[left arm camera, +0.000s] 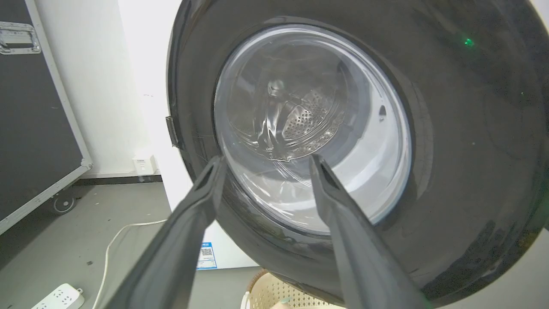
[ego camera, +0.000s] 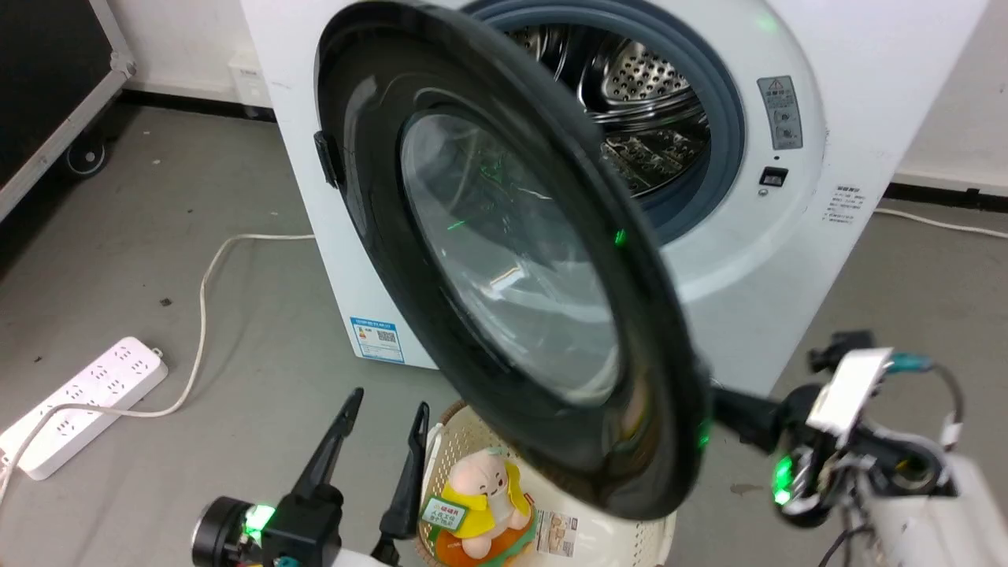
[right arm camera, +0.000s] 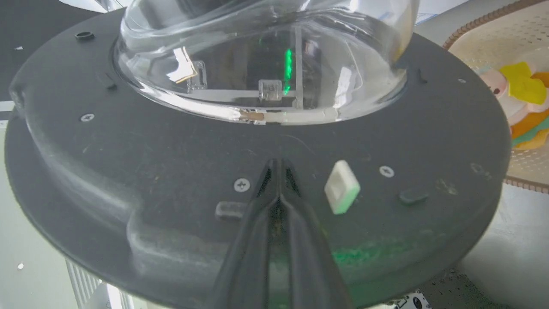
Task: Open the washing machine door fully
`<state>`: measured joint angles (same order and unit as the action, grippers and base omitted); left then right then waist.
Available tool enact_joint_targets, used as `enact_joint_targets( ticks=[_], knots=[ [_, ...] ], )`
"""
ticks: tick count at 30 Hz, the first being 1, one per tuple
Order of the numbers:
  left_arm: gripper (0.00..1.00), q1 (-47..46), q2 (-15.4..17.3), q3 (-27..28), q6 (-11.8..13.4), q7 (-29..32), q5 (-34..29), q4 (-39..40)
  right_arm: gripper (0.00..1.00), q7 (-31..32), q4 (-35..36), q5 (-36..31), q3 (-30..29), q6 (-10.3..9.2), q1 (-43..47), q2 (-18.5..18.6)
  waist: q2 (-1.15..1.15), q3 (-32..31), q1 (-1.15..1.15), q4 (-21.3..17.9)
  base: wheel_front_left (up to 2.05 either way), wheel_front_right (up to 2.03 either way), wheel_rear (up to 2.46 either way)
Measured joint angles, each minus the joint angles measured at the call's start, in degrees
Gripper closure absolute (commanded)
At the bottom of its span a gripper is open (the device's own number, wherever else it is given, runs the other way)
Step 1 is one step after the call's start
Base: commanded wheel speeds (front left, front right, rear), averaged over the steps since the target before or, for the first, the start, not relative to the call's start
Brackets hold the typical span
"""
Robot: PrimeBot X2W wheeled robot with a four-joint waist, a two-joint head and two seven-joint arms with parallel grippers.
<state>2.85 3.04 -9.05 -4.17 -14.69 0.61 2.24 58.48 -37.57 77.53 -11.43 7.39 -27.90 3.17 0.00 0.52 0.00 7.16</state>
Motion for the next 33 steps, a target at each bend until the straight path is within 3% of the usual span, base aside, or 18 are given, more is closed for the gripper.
enact_joint_targets(
  ticks=[4, 12, 22, 23, 24, 30, 33],
  knots=[
    [0.0, 1.12, 0.04, -0.85, -0.02, 0.0, -0.03, -0.26, 1.0, -2.68, 4.57, 7.21, 8.55, 0.0, 5.32, 0.0, 0.0, -1.02, 0.0, 0.4, 0.0, 0.0, 0.0],
    [0.0, 3.18, 0.51, -1.24, 0.23, 0.0, -0.1, -0.49, 1.0, -9.47, 13.77, 14.82, 21.89, 0.0, 13.7, -0.1, 0.0, -2.35, 0.0, 1.99, 0.0, 0.0, 0.0],
    [0.0, 3.39, 1.49, -0.81, 0.49, 0.0, 0.07, -0.23, 1.0, -16.86, 18.57, 14.49, 25.62, 0.0, 15.98, 0.05, 0.0, -1.85, 0.0, 3.39, 0.0, 0.0, 0.0],
    [0.0, 3.39, 1.51, -0.74, 0.49, 0.0, 0.09, -0.21, 0.67, -18.86, 19.7, 13.27, 25.17, 0.0, 15.97, 0.16, 0.0, -1.81, 0.0, 3.35, 0.0, 0.0, 0.0],
    [0.0, 3.41, 1.52, -0.56, 0.49, 0.0, 0.14, -0.22, 0.0, -20.75, 21.01, 11.61, 24.83, 0.0, 15.97, 0.6, 0.0, -1.77, 0.01, 3.26, 0.0, 0.0, 0.0],
    [0.0, 3.43, 1.53, 0.77, 0.48, 0.0, 1.16, -0.14, 0.0, -35.33, 30.09, -3.57, 22.35, 0.0, 17.56, 4.61, 0.0, -1.81, 0.01, 1.85, 0.0, 0.0, 0.0],
    [0.0, 3.43, 1.53, 1.53, 0.45, 0.0, 1.64, -0.01, 0.0, -45.63, 34.75, -17.04, 22.3, 0.0, 18.53, 8.55, 0.0, -1.98, 0.0, 0.76, 0.0, 0.0, 0.0]
  ],
)
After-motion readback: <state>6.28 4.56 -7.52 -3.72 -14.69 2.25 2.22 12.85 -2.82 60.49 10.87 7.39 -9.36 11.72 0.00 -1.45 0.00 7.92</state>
